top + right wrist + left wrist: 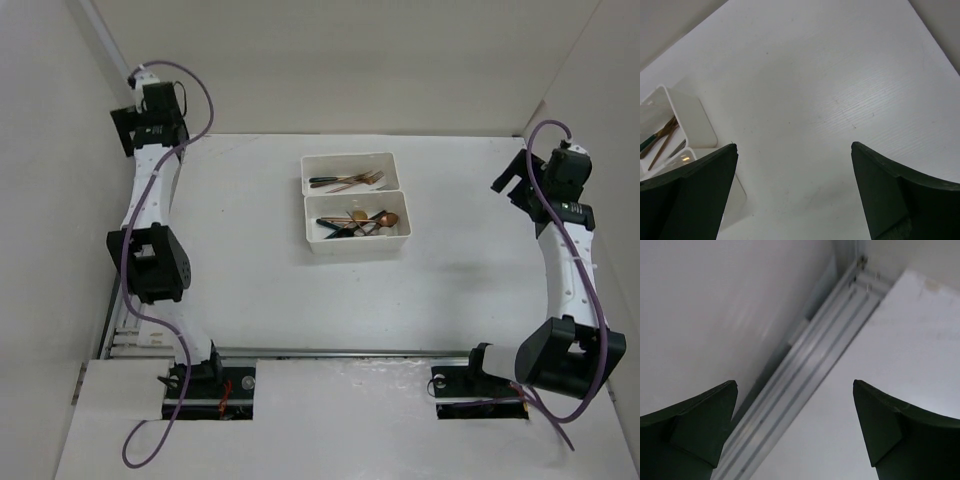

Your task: Sort the eating utensils into containers

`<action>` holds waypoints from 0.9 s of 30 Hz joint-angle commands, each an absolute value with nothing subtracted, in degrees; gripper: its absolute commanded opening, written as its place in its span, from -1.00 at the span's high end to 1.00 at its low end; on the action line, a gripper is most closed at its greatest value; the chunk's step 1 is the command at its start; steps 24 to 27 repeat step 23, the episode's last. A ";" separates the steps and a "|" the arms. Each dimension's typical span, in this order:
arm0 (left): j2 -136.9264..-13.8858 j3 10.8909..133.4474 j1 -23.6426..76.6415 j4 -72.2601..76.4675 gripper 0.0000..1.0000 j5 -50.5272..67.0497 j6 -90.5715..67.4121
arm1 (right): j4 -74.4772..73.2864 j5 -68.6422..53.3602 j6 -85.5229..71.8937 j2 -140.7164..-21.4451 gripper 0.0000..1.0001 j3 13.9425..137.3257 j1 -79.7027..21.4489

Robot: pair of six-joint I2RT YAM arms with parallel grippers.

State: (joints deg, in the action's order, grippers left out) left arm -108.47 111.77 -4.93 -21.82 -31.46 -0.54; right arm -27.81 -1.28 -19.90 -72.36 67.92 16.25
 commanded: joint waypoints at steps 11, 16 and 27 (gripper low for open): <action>-104.76 97.82 -2.11 -25.22 -1.00 -24.80 -1.40 | -24.43 -2.10 -21.80 -71.28 -1.00 75.67 16.08; -104.77 98.35 -2.11 -25.75 -1.00 -21.71 -1.41 | -24.43 -2.72 -21.80 -71.28 -1.00 74.97 16.08; -104.77 98.35 -2.11 -25.75 -1.00 -21.01 -1.93 | -19.97 -5.80 -21.27 -68.22 -1.00 71.29 16.08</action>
